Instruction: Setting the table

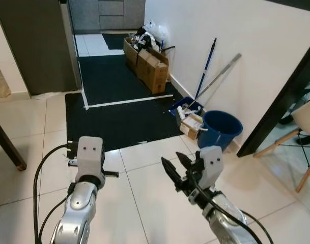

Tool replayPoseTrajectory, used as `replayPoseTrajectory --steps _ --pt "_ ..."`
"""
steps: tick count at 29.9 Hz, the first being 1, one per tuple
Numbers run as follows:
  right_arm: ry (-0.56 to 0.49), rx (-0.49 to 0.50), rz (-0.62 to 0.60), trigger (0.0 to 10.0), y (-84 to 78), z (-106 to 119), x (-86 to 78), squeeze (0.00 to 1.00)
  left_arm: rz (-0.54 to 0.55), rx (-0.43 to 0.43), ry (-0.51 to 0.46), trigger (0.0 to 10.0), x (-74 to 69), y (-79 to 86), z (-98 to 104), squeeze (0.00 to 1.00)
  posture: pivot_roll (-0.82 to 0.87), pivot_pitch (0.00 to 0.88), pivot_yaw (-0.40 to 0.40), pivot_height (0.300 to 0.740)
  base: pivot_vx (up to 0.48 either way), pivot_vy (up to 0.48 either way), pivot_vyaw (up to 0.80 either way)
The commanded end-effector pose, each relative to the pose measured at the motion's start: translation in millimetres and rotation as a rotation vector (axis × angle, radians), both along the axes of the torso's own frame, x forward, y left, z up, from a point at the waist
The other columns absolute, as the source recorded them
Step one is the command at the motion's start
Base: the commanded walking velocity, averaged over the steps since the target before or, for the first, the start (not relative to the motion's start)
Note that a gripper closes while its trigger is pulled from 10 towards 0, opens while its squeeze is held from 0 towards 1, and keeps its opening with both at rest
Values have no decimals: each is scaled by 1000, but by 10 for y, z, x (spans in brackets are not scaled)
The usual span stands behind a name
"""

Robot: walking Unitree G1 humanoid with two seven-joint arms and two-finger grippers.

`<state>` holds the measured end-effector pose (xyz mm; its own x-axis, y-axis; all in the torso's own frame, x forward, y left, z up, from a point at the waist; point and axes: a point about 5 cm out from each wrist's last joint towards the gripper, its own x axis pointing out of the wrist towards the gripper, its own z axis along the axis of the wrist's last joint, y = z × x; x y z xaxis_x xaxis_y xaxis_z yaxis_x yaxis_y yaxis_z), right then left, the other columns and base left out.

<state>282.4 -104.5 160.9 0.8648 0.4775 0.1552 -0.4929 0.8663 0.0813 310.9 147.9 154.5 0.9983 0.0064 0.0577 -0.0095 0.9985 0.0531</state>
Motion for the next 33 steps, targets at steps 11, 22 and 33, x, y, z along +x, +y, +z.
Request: replayPoseTrajectory --steps 11,22,33 --pt "19 3 -9 10000 -26 -41 6 0 -4 3 14 10000 6 -24 -35 0 25 87 26 740 480 0 0" --pt "16 4 -13 10000 -24 -37 7 0 -10 4 11 10000 14 -30 -29 0 20 85 31 740 480 0 0" --pt "15 7 -19 10000 -29 -36 2 0 -16 5 12 10000 24 -37 -28 0 17 88 36 740 480 0 0"
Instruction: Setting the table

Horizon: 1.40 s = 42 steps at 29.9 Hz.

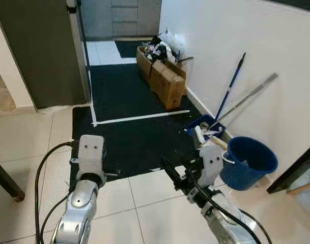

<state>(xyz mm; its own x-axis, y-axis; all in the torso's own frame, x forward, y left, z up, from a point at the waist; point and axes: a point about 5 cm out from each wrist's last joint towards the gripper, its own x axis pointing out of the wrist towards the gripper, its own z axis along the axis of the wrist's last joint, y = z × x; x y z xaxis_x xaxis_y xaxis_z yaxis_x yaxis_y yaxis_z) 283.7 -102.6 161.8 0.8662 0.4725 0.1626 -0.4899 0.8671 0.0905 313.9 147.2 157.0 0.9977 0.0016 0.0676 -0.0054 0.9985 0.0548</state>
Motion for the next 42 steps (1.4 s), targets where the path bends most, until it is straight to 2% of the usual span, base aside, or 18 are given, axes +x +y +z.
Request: replayPoseTrajectory --steps 1,24,30,42 --pt "18 -5 -15 10000 -48 -45 -12 0 -12 3 22 10000 -6 -30 -53 0 17 88 36 740 480 0 0" --pt "13 18 -14 10000 -43 -24 -11 0 -13 6 25 10000 -14 -34 -63 0 18 93 34 740 480 0 0" --pt "13 14 -14 10000 -47 -30 -5 0 -61 4 47 10000 -28 -95 -102 0 18 88 33 740 441 0 0" --pt "10 12 -12 10000 -49 -26 -1 0 -140 -43 63 10000 -73 -212 -109 0 16 77 35 740 0 0 0"
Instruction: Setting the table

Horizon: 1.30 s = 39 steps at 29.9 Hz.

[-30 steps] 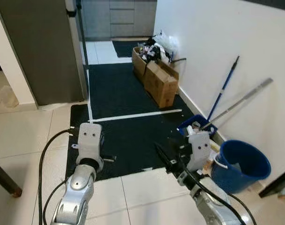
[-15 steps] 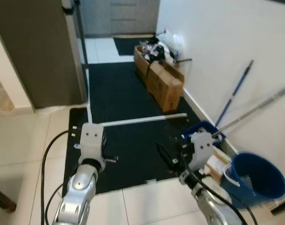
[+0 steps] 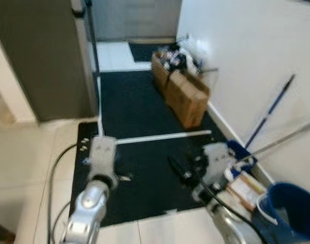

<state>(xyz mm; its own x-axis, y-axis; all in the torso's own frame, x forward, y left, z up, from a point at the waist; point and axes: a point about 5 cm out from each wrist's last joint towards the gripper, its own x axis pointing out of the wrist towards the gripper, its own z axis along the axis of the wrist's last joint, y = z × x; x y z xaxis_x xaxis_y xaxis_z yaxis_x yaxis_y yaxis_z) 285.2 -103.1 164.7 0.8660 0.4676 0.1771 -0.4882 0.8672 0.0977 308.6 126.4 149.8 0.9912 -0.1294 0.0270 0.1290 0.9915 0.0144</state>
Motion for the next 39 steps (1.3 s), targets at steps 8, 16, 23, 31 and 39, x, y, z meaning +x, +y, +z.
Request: replayPoseTrajectory --steps 8,16,23,31,39 --pt "18 11 -14 10000 -54 -45 -11 0 -51 -6 69 10000 -64 -42 -95 0 14 70 39 740 0 0 0" --pt "29 22 -36 10000 -72 -55 5 0 -55 0 100 10000 -96 -29 -140 0 17 73 40 740 0 0 0" --pt "38 30 -106 10000 -148 -64 57 0 -55 15 90 10000 -105 -19 -139 0 17 76 42 740 0 0 350" --pt "44 50 -129 10000 -177 -46 77 0 -53 17 88 10000 -111 -17 -127 0 18 82 40 740 0 0 800" --pt "45 56 -123 10000 -162 -43 81 0 -50 18 85 10000 -110 -19 -127 0 18 83 38 740 0 0 800"
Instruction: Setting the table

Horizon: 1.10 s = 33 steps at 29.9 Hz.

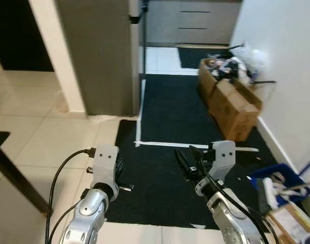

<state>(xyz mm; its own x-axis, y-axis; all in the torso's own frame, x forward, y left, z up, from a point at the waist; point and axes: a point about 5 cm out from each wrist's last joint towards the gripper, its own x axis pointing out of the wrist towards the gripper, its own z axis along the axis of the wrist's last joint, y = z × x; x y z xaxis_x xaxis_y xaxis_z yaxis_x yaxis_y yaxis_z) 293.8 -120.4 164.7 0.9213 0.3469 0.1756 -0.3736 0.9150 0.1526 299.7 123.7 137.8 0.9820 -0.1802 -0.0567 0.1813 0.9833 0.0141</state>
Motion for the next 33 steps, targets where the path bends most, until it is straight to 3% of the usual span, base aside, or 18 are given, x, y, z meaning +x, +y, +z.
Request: replayPoseTrajectory --steps 1,33 --pt "20 7 3 10000 13 -43 -5 0 2 6 2 10000 -19 6 -6 0 18 83 38 740 0 0 800" --pt "17 6 -13 10000 -5 -44 -4 0 -3 7 -2 10000 -5 -2 1 0 14 84 42 740 0 0 784"
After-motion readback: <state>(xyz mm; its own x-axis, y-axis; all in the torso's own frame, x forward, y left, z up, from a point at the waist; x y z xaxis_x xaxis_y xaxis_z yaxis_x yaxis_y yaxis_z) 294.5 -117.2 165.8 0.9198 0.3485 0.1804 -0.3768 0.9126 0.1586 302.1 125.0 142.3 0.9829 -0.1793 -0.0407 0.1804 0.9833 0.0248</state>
